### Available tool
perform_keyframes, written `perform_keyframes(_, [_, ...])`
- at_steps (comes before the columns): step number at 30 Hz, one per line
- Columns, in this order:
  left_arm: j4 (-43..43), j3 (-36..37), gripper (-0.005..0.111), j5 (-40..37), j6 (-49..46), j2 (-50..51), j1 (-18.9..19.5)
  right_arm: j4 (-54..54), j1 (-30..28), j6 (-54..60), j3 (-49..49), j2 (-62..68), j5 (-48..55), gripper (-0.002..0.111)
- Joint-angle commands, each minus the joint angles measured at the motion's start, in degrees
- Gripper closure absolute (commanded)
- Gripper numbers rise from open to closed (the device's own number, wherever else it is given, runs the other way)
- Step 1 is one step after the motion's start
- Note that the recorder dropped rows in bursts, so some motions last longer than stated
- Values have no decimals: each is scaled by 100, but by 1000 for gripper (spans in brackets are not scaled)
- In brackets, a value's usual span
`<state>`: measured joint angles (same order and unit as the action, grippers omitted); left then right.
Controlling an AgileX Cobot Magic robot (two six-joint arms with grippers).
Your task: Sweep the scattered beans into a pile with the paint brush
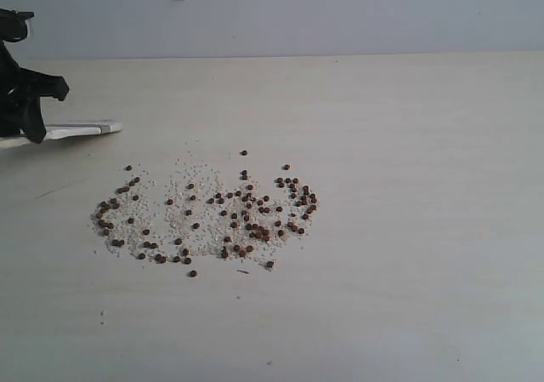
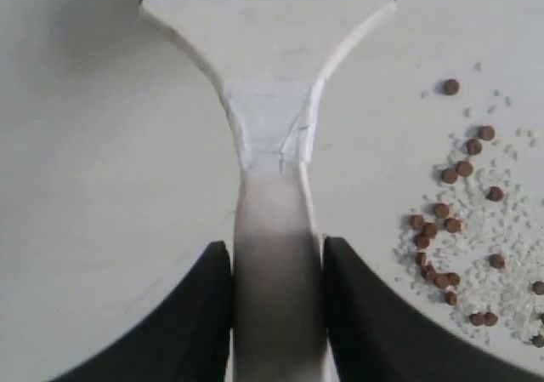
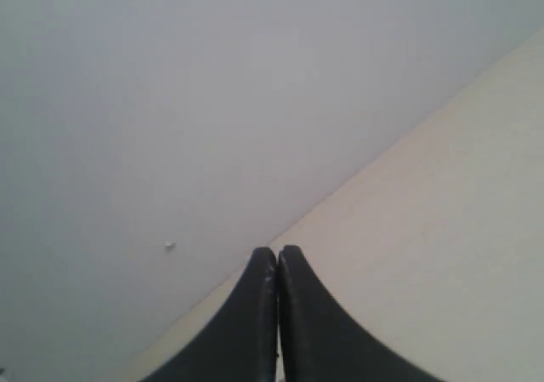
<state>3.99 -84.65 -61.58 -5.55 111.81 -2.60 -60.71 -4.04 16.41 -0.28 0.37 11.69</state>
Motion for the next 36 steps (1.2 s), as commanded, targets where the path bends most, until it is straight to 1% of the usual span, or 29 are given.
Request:
perform_keyframes(1, [28,-215,107,-105,-33,-78,-30,-3554,3,2828,28,-37,725,108])
perform_keyframes(2, [28,-245,107,-106,-46,-78,-30,-3924,3,4183,-33,-37,1089,108])
perform_keyframes(3, [28,-262,107,-116,-44,-78,-30,-3924,3,4587,-196,-37,1265,108])
perform_keyframes(5, [28,-298,107,-116,-44,-78,-30,-3924,3,5200,-484,-37,1399,108])
perform_keyframes(7, [28,-324,107,-106,-44,-78,-30,-3924,3,5577,-777,102,1411,108])
perform_keyframes(12, [56,-333,107,-70,-44,-85,-30,-3924,3,6607,-1319,1140,1531,108])
perform_keyframes(15, [104,-333,107,-70,-56,-85,-30,-3924,3,7302,-1640,2190,1572,108])
perform_keyframes(18, [121,-333,107,-81,-149,-85,-30,-3924,3,9081,-1957,3411,1365,108])
perform_keyframes(21, [141,-333,107,-71,-148,-85,-30,-3924,3,9867,-2413,4683,933,108])
perform_keyframes(22, [146,-333,107,-71,-148,-85,-30,-3924,3,9999,-2629,5070,945,108])
perform_keyframes(23, [173,-333,107,-71,-148,-85,-30,-3924,3,10112,-2861,5554,1079,108])
perform_keyframes(25, [281,-333,107,-71,-148,-85,-30,-3924,3,10410,-3300,6530,1811,108])
perform_keyframes(26, [363,-333,107,-71,-152,-85,-30,-3648,3,10457,-3556,6982,2276,108])
perform_keyframes(27, [455,-333,107,-82,-198,-85,-30,-2754,3,10424,-3824,7372,2562,108])
perform_keyframes(29, [564,-333,107,-103,-361,-85,-30,-885,39,10155,-4258,7830,2552,108])
perform_keyframes(30, [564,-333,107,-84,-390,-85,-30,441,128,9779,-4392,8072,2111,108])
perform_keyframes(32, [564,-333,107,14,-390,-85,-30,1731,292,8736,-4433,8346,1048,108])
perform_keyframes(33, [564,-333,107,42,-390,-85,-30,2133,377,8293,-4433,8483,657,108])
perform_keyframes(34, [575,-333,107,41,-390,-85,-30,2454,456,8165,-4433,8579,472,108])
perform_keyframes(36, [563,-333,107,16,-390,-85,-30,2902,737,8317,-4433,8754,294,108])
